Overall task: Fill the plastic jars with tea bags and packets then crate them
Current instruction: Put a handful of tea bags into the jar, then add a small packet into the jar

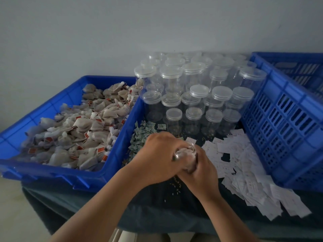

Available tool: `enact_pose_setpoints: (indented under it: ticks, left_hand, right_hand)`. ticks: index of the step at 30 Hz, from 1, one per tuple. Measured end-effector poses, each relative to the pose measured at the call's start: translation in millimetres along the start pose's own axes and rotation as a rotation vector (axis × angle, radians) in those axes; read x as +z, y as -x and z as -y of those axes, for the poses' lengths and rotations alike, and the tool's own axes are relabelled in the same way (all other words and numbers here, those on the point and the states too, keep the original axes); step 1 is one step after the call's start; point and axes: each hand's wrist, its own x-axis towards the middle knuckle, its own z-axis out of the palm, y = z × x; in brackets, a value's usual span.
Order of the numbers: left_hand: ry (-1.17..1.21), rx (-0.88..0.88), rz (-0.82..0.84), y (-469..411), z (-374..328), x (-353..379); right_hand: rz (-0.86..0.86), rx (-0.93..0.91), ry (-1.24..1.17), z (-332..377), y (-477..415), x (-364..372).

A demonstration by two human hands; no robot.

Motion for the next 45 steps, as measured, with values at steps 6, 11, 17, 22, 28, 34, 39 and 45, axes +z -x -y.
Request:
enact_pose_setpoints:
  ticks: [6, 11, 17, 22, 28, 34, 39, 45]
  left_hand:
    - [-0.312, -0.5, 0.262, 10, 72, 20]
    - [-0.175, -0.507, 0.048, 24, 99, 50]
    - [-0.015, -0.476, -0.284, 18, 84, 34]
    - [0.534, -0.386, -0.474, 0, 27, -2]
    - [0.395, -0.146, -0.117, -25, -23, 31]
    - [0.4, -0.128, -0.276, -42, -12, 46]
    - [0.025, -0.269, -0.035, -82, 30, 78]
    - [-0.385, -0.07, 0.102, -102, 46, 126]
  right_hand:
    - [-0.071, 0.141, -0.066, 0, 0, -1]
    - [-0.077, 0.188, -0.102, 5, -2, -3]
    - [-0.048, 0.174, -0.137, 7, -2, -9]
    - [-0.017, 0.111, -0.104, -3, 7, -23]
    - [-0.058, 0.069, -0.115, -2, 13, -28]
    - [-0.06, 0.096, -0.097, -1, 14, -30]
    - [-0.05, 0.114, -0.048, -1, 13, -28]
    - [-0.09, 0.202, -0.046, -9, 12, -25]
